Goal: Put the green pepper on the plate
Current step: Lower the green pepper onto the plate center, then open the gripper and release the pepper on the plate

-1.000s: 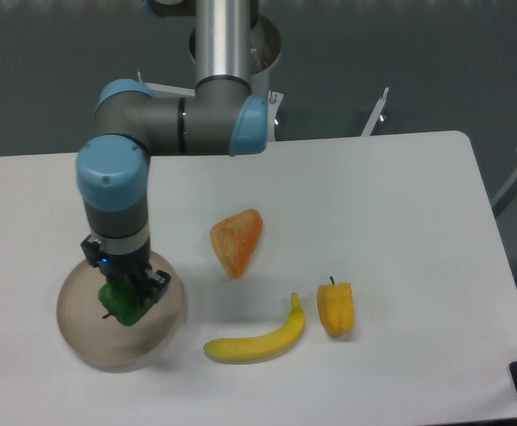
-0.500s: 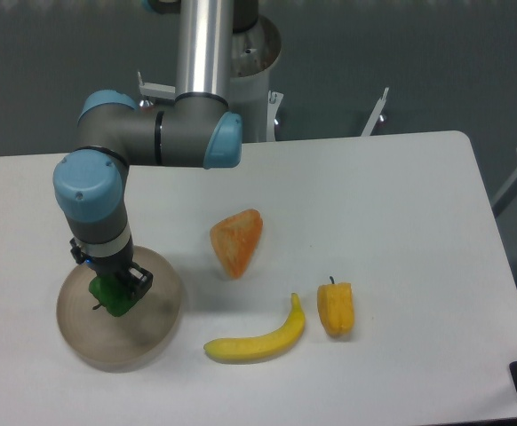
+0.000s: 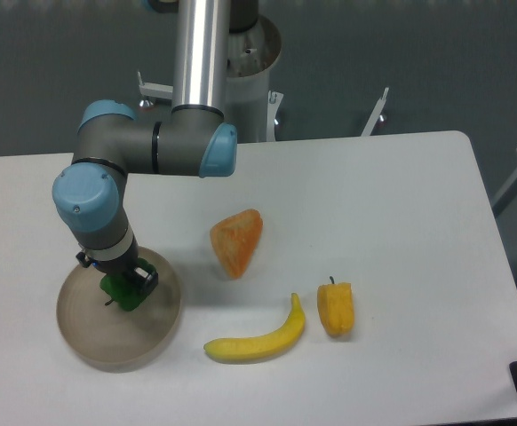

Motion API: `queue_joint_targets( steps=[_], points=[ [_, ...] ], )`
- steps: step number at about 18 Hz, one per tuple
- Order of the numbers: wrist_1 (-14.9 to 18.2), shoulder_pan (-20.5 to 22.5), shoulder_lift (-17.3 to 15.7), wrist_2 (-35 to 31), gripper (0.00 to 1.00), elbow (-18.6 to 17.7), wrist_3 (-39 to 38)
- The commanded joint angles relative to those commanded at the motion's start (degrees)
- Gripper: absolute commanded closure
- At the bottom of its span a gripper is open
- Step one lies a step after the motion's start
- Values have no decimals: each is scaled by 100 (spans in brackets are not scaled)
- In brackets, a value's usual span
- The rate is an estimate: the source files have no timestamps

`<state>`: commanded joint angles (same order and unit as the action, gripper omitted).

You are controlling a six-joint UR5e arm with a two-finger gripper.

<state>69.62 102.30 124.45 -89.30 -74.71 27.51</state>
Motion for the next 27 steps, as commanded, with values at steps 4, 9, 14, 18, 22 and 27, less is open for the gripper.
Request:
queue_joint_targets(
  steps=[4, 9, 14, 18, 22, 27],
  points=[
    [-186, -53, 61, 0, 64, -62, -122],
    [-265, -61, 123, 9, 64, -62, -176],
    [-265, -62, 123, 26, 59, -62, -167],
    [-265, -62, 123, 26, 31, -62, -123],
    [-256, -53, 79, 0, 15, -53, -88],
    [-204, -53, -52, 0, 10, 0, 61]
  ],
)
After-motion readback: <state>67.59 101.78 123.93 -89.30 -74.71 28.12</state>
